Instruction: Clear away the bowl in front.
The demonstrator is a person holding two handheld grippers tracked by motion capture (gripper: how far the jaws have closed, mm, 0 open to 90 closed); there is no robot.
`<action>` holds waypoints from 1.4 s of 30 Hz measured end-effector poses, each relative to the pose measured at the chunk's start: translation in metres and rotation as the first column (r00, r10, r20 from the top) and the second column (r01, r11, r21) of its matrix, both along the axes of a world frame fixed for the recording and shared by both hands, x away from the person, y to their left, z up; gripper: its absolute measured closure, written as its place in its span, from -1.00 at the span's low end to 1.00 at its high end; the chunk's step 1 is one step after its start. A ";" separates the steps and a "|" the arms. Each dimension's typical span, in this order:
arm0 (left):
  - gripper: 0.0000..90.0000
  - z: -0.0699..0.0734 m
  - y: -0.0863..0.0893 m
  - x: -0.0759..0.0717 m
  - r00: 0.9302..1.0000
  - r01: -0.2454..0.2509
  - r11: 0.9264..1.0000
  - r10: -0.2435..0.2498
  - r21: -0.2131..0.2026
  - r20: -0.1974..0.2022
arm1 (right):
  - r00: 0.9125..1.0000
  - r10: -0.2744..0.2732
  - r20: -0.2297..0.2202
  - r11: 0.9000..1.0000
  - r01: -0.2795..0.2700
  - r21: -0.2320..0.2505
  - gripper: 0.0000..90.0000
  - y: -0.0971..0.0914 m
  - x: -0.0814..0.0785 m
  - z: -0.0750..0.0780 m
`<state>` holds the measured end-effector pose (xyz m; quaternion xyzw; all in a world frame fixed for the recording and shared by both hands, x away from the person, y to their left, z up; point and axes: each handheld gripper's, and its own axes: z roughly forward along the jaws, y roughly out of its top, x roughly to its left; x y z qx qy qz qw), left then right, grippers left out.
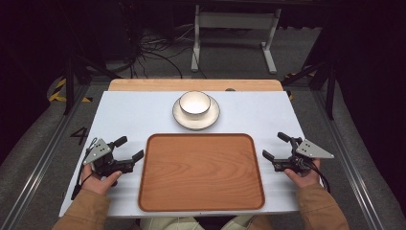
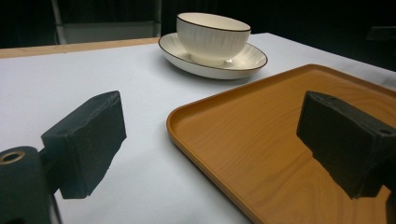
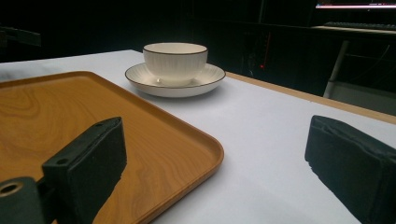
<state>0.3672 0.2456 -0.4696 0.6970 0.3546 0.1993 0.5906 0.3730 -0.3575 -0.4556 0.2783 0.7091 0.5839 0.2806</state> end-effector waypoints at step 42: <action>-0.72 0.045 -0.011 0.013 0.999 -0.004 1.000 0.005 0.028 -0.053 | 1.000 -0.007 -0.011 1.000 0.007 0.012 -0.87 -0.001 0.001 0.000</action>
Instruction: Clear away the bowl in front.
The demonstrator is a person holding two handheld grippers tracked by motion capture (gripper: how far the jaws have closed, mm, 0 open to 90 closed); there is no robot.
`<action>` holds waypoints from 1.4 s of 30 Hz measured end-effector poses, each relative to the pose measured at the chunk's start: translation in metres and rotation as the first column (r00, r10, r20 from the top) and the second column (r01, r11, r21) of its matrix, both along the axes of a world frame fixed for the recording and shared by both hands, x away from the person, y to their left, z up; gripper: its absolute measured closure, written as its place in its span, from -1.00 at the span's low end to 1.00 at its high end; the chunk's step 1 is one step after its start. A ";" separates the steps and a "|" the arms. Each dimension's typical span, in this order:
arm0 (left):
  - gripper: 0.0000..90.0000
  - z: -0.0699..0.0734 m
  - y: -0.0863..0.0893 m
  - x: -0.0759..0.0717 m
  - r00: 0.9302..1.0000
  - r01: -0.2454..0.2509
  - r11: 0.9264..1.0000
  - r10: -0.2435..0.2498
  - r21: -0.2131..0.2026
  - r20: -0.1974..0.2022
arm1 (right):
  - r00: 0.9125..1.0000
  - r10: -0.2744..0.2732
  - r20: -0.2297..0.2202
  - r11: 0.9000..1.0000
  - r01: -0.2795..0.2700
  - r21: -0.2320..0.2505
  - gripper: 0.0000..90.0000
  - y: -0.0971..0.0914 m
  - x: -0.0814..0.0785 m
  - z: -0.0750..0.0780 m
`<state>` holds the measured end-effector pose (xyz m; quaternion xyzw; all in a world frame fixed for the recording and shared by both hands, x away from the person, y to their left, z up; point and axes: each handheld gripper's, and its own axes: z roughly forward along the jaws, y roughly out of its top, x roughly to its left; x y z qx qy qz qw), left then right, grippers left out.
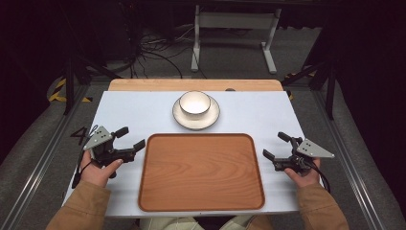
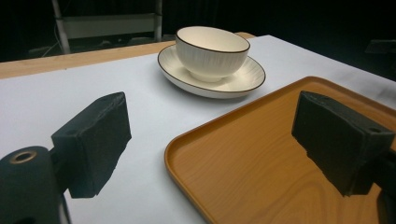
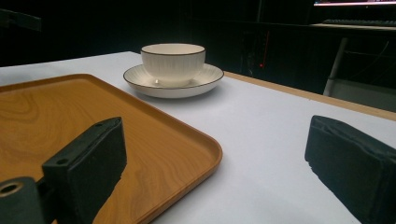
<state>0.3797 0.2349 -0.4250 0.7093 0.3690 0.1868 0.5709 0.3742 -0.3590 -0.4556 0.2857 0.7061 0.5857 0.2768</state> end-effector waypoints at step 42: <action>-0.73 0.048 -0.069 0.077 0.997 0.072 0.997 -0.070 0.039 -0.041 | 1.000 0.004 -0.002 1.000 -0.004 0.004 -0.87 0.000 0.000 0.000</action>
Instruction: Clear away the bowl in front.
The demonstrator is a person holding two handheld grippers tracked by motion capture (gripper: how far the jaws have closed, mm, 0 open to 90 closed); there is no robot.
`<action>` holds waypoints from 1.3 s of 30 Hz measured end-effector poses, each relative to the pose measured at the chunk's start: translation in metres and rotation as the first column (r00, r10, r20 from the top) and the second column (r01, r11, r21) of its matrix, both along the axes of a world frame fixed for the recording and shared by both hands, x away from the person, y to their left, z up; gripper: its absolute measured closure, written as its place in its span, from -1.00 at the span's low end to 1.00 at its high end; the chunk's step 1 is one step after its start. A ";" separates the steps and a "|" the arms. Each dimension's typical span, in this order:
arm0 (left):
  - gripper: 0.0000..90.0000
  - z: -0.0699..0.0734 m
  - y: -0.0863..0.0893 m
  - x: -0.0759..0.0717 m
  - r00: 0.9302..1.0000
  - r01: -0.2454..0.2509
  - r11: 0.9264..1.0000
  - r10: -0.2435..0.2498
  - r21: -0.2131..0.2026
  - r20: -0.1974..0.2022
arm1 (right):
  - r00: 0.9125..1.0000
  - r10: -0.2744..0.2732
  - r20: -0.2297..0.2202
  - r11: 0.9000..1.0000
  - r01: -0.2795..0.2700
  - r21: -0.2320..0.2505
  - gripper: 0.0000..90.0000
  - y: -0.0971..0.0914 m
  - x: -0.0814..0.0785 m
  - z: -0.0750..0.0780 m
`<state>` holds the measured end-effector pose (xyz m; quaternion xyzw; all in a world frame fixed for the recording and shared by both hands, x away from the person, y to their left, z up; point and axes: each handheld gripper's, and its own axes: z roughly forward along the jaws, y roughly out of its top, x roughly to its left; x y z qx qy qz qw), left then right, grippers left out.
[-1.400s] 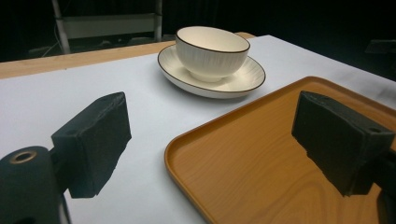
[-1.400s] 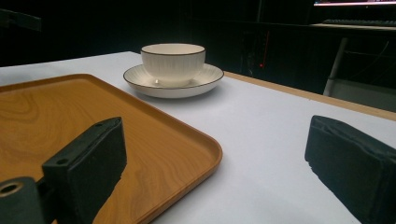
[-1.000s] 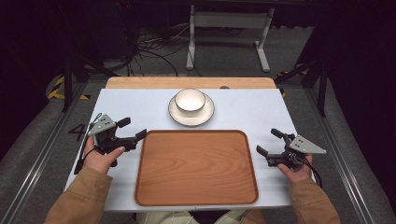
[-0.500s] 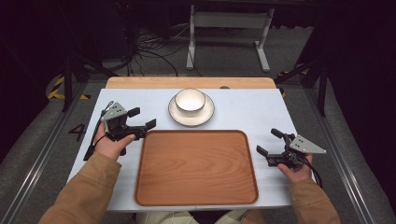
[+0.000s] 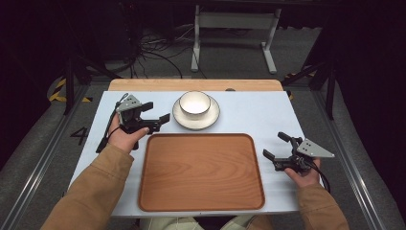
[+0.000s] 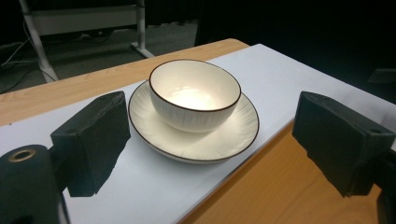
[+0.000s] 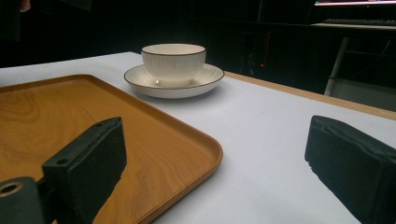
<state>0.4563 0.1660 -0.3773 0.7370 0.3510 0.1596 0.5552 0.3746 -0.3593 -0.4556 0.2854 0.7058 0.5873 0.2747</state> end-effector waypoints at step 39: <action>-0.62 0.013 -0.050 0.075 0.996 -0.074 0.997 0.076 0.038 -0.056 | 1.000 -0.008 -0.004 1.000 0.008 0.015 -0.85 -0.001 0.000 0.000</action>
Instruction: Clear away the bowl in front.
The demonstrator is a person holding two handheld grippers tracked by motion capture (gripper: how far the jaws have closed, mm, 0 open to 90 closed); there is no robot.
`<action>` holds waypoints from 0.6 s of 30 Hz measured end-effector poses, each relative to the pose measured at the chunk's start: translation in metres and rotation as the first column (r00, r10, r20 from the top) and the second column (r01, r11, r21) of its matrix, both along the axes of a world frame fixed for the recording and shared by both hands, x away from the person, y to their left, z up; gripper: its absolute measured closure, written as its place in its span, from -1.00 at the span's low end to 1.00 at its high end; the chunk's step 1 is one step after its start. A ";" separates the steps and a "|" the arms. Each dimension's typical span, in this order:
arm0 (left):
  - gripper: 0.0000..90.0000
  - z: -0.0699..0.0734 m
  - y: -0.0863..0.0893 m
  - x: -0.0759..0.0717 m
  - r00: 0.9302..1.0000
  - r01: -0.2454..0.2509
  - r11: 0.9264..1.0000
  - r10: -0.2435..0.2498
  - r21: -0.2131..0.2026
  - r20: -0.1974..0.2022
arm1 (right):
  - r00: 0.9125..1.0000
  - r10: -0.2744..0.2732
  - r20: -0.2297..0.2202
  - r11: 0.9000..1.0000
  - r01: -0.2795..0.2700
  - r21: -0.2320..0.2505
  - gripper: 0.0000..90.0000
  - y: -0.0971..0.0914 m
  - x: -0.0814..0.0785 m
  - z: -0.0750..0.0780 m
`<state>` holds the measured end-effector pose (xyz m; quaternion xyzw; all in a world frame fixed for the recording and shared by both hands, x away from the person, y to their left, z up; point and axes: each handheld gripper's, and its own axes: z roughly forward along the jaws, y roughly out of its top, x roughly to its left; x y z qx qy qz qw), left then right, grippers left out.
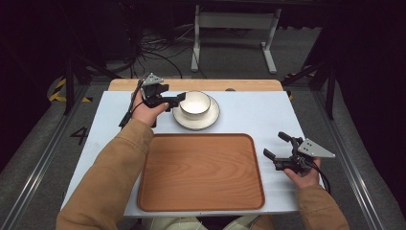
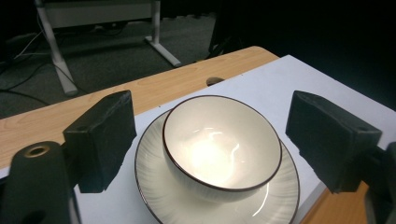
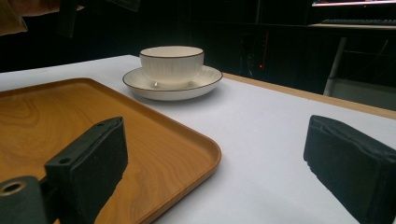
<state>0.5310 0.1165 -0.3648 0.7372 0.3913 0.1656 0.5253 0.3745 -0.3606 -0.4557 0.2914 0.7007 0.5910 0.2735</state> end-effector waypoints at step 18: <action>-0.50 -0.018 -0.014 0.031 0.986 -0.060 0.993 0.075 0.106 -0.147 | 1.000 0.002 0.001 1.000 -0.002 -0.002 -0.85 0.000 0.000 0.000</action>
